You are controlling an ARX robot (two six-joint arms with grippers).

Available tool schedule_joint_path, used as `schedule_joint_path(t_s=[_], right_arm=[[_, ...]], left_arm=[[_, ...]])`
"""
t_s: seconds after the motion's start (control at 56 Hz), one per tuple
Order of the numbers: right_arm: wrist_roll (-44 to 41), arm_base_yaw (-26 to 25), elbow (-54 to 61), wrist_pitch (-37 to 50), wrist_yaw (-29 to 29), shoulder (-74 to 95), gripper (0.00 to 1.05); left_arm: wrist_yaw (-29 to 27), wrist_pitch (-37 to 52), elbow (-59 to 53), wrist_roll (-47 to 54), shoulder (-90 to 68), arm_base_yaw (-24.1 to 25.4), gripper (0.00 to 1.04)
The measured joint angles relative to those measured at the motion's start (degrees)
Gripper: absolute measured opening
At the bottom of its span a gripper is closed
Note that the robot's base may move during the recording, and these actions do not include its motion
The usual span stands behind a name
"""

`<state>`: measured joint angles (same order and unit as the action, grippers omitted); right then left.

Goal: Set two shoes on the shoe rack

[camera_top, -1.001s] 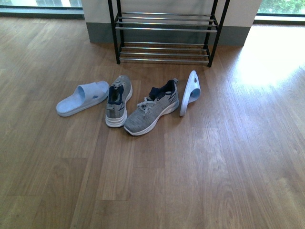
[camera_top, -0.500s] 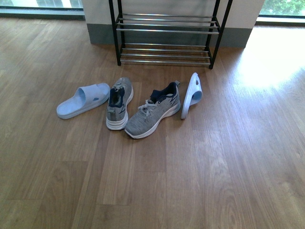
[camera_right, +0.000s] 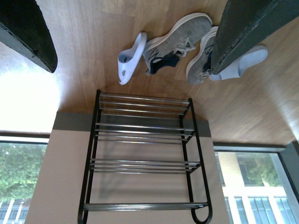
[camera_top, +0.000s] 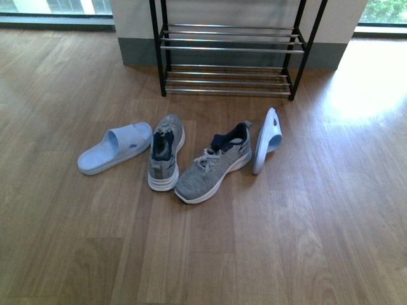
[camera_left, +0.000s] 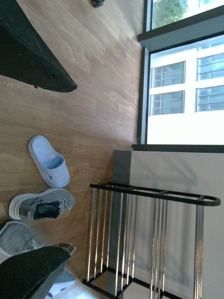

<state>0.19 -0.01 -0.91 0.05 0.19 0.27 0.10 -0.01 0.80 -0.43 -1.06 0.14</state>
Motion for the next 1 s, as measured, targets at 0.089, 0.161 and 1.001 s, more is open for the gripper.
schedule_joint_path(t_s=[0.089, 0.161, 1.001], right_arm=[[0.00, 0.00, 0.00, -0.02, -0.11, -0.04, 0.95], [0.00, 0.00, 0.00, -0.09, -0.20, 0.07, 0.95], [-0.02, 0.00, 0.00, -0.09, -0.22, 0.00, 0.95]], left_arm=[[-0.17, -0.02, 0.00, 0.00, 0.00, -0.04, 0.95], [-0.15, 0.00, 0.00, 0.00, 0.00, -0.04, 0.95], [-0.13, 0.00, 0.00, 0.00, 0.02, -0.09, 0.95]])
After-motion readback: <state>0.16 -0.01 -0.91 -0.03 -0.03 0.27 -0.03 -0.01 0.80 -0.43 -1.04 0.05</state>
